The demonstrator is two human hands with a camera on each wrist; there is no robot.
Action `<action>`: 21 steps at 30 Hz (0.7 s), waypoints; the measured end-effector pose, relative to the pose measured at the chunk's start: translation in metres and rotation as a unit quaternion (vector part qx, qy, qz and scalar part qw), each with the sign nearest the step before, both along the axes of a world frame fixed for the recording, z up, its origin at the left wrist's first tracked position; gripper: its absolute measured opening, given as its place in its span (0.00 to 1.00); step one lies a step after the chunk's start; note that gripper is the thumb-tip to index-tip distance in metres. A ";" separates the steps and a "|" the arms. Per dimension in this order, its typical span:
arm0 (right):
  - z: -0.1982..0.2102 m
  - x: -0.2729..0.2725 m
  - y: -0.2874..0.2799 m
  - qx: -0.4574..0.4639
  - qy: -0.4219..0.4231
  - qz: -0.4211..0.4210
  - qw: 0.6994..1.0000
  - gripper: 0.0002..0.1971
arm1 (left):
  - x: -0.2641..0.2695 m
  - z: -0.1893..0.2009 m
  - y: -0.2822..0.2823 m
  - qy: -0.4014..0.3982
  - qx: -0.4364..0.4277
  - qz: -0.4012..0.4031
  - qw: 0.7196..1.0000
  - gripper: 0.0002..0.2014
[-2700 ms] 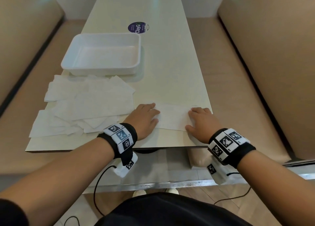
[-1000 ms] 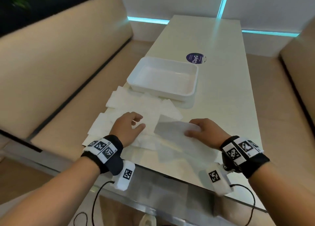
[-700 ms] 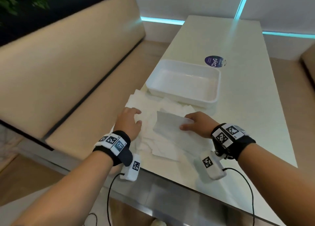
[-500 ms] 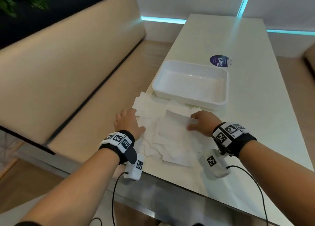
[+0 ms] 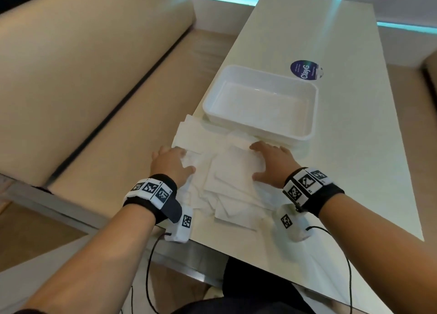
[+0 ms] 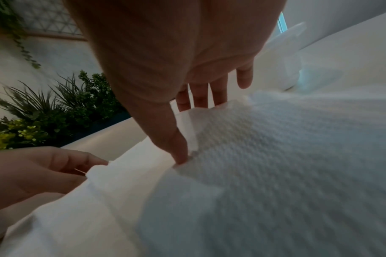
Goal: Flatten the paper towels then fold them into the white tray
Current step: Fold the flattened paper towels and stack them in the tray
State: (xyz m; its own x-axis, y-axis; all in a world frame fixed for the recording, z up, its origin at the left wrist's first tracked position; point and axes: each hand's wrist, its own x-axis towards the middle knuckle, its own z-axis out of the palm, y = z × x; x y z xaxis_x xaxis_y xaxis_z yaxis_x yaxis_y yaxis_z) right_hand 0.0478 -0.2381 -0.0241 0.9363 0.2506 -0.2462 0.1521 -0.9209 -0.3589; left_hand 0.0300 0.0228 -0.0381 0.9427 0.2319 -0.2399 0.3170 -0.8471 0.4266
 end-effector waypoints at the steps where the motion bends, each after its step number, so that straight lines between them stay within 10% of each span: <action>1: 0.000 0.001 0.000 0.000 0.003 0.001 1.000 0.38 | 0.001 -0.001 -0.002 -0.001 0.003 -0.007 1.000 0.25; 14: 0.007 0.019 -0.017 0.089 0.124 -0.026 0.988 0.36 | 0.007 0.017 -0.042 -0.048 0.051 0.045 0.997 0.29; 18: 0.009 0.023 -0.027 0.110 0.158 -0.040 0.980 0.33 | 0.003 0.026 -0.054 0.041 -0.078 0.060 0.994 0.15; 21: 0.013 0.025 -0.033 0.138 0.177 -0.064 0.972 0.30 | 0.001 0.032 -0.063 0.137 -0.110 0.040 0.984 0.25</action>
